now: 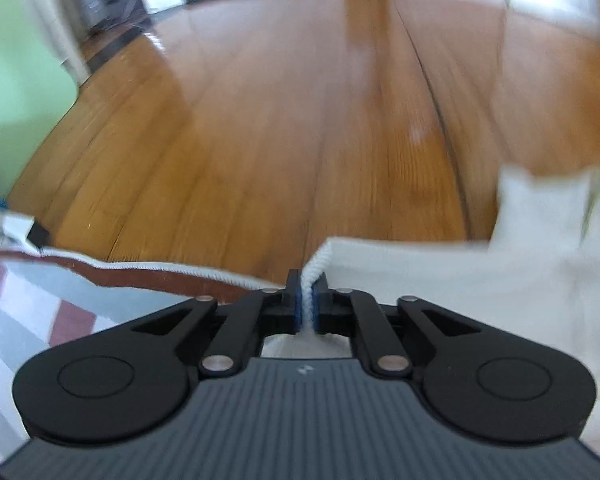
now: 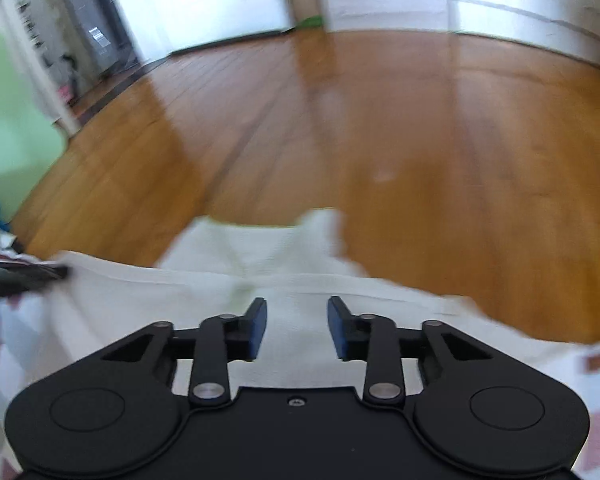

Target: Fold clothes

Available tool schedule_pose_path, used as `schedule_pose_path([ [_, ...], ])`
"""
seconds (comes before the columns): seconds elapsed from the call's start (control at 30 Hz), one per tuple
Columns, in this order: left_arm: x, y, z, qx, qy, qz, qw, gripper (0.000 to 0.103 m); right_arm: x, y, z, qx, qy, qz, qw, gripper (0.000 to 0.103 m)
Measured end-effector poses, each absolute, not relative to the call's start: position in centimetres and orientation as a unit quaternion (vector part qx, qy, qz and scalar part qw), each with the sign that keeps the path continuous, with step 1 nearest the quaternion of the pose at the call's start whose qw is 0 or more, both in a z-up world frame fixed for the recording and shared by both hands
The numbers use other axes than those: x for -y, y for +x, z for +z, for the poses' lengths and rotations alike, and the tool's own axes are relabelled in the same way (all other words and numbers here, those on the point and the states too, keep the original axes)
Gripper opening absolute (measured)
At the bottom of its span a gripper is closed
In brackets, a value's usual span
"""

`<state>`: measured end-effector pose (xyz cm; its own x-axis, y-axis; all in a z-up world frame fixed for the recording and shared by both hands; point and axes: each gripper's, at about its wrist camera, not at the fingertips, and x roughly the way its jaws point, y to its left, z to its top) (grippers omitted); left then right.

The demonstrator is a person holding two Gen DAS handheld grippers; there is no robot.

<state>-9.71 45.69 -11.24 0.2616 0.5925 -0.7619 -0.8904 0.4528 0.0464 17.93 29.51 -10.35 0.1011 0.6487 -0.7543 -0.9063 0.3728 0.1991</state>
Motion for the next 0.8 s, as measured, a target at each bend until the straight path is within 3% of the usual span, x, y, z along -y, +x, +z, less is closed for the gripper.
schedule_pose_path([
  [0.03, -45.6, -10.7, -10.5, -0.346, -0.221, 0.490, 0.769, 0.046, -28.6, 19.1, -10.6, -0.403, -0.171, 0.523, 0.731, 0.040],
  [0.1, -45.0, -11.6, -9.6, -0.326, -0.228, 0.497, 0.771, 0.062, -27.1, 21.5, -11.2, -0.413, -0.185, 0.499, 0.739, 0.040],
  [0.33, -42.8, -9.9, -9.5, -0.355, -0.248, 0.417, 0.799, 0.060, -25.0, 24.9, -12.4, -0.481, -0.151, 0.464, 0.728, 0.041],
  [0.43, -41.3, -7.8, -10.9, -0.384, -0.238, 0.403, 0.796, 0.061, -25.1, 24.1, -13.3, -0.500, -0.186, 0.422, 0.734, 0.051],
  [0.57, -39.7, -6.0, -13.0, -0.418, -0.218, 0.405, 0.783, 0.063, -22.7, 24.3, -13.3, -0.501, -0.135, 0.432, 0.738, 0.051],
  [0.7, -39.9, -6.2, -14.8, -0.428, -0.260, 0.408, 0.764, 0.063, -22.8, 23.7, -12.5, -0.473, -0.130, 0.484, 0.725, 0.051],
  [0.8, -40.4, -6.8, -15.2, -0.415, -0.296, 0.412, 0.755, 0.063, -25.3, 23.5, -13.5, -0.499, -0.130, 0.512, 0.687, 0.051],
])
